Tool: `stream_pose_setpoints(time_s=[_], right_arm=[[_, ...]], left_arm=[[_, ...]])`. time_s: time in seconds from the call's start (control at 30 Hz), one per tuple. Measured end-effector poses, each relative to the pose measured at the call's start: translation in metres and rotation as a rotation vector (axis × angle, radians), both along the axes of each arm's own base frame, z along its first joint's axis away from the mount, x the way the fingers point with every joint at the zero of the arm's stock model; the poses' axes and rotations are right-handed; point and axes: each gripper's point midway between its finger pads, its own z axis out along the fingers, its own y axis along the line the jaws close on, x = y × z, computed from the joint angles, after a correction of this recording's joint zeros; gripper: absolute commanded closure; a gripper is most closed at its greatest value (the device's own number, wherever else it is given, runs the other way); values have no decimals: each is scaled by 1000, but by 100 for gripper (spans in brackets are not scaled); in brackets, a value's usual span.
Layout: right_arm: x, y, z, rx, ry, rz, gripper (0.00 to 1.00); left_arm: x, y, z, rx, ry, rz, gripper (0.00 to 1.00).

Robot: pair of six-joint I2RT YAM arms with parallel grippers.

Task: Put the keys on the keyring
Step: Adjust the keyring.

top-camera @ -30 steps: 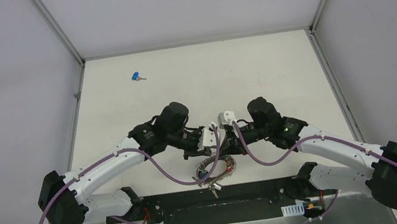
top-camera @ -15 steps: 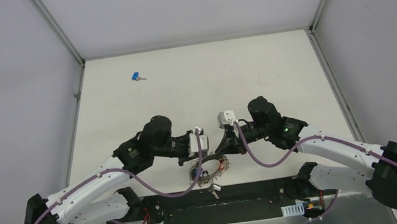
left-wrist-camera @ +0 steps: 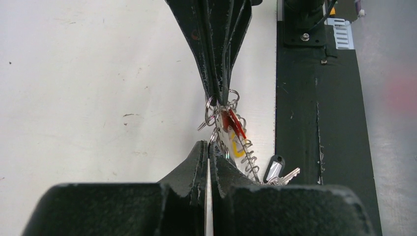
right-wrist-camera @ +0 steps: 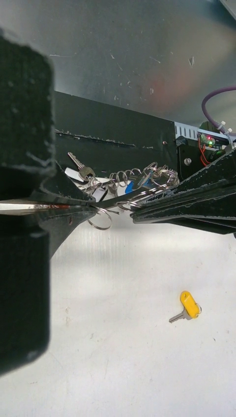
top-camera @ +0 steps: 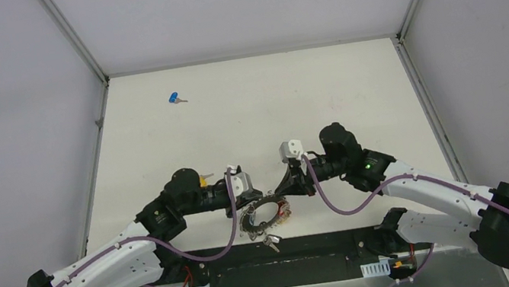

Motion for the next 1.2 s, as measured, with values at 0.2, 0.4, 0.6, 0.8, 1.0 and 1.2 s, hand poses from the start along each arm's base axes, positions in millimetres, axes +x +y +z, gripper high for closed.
stream_pose_setpoints(time_s=[0.2, 0.4, 0.6, 0.8, 1.0, 1.2], right_arm=[[2, -2, -1, -12, 17, -32, 54], [8, -6, 10, 3, -15, -94, 37], [13, -9, 25, 42, -61, -131, 40], [13, -5, 29, 58, -61, -118, 50], [17, 1, 37, 81, -70, -110, 52], [19, 8, 42, 89, -77, -86, 60]], left_arm=[[7, 2, 1, -6, 10, 49, 100], [11, 3, 1, -3, 8, 71, 100], [9, 7, 13, -33, -40, 70, 100], [9, 9, 23, -53, -79, 67, 100], [7, 10, 25, -57, -89, 63, 100], [0, 9, 28, -67, -101, 22, 100]])
